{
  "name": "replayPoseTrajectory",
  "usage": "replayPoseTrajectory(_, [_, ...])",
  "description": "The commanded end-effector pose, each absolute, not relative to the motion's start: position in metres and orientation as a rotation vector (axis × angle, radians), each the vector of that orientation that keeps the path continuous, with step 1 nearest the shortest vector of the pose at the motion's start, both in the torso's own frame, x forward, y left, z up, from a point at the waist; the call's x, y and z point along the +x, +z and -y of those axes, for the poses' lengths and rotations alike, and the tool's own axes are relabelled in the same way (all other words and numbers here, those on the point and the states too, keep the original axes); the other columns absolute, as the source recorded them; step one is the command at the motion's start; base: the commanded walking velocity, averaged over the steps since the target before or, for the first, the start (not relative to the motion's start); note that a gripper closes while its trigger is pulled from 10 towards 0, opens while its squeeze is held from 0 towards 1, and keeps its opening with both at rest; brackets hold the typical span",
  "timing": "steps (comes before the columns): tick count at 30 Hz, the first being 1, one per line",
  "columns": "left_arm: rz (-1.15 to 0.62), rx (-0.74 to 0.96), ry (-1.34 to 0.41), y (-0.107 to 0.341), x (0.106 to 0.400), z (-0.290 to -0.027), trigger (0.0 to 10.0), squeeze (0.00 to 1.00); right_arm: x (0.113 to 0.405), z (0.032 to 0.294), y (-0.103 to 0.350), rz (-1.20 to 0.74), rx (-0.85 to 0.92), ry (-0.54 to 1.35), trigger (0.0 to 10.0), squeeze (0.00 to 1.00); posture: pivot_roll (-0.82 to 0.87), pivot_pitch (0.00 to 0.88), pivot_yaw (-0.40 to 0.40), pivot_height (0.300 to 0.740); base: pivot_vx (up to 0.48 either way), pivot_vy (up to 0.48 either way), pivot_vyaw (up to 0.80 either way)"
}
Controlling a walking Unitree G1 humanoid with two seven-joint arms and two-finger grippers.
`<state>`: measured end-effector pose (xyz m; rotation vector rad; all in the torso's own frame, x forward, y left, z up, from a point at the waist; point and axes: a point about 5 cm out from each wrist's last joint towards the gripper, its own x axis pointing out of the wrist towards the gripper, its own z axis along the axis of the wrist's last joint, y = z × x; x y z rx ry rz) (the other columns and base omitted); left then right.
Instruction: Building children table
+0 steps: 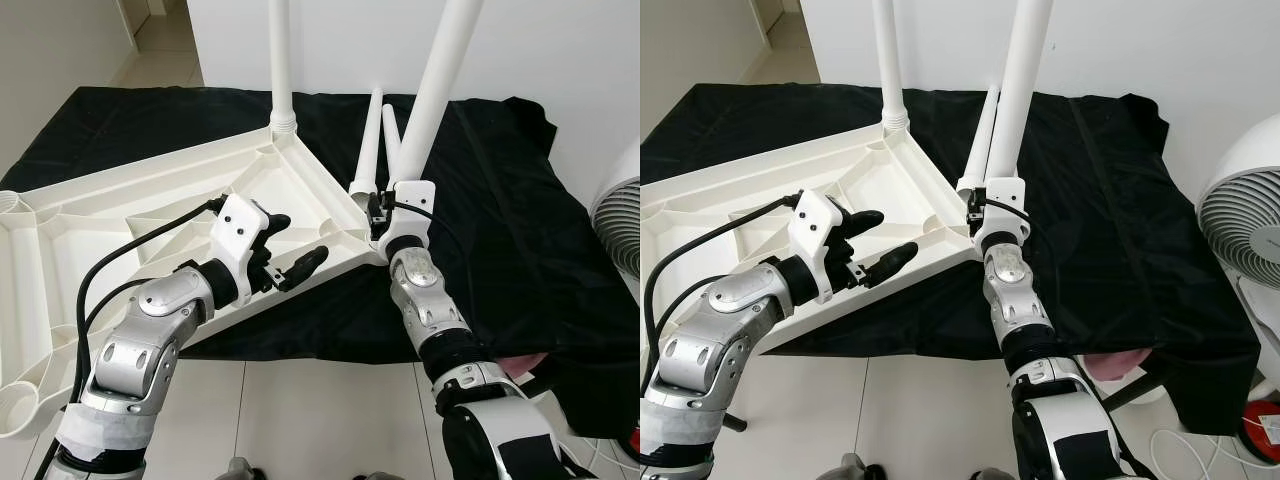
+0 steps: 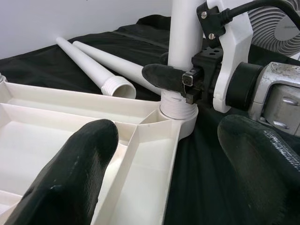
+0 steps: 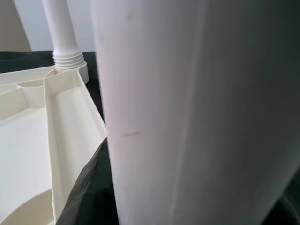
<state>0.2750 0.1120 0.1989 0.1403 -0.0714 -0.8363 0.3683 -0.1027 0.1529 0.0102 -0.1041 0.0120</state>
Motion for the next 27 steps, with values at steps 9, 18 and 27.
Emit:
replayPoseTrajectory(9, [0.068,0.143,-0.81,0.198,0.276,-0.112,10.0,0.0,0.358,0.087,0.122,-0.01,0.005,-0.028,10.0,0.0,-0.04,0.044,0.007,0.74,0.0,0.0,0.0])
replayPoseTrajectory(18, [0.067,0.14,-0.808,0.197,0.274,-0.112,10.0,0.0,0.355,0.079,0.132,0.07,0.028,0.061,10.0,0.0,-0.04,0.044,-0.003,0.74,0.0,0.0,0.0])
replayPoseTrajectory(27, [0.068,0.137,-0.814,0.197,0.273,-0.111,10.0,0.0,0.359,0.091,0.141,0.129,0.047,0.088,10.0,1.0,-0.04,0.041,-0.003,0.74,0.0,0.0,0.0])
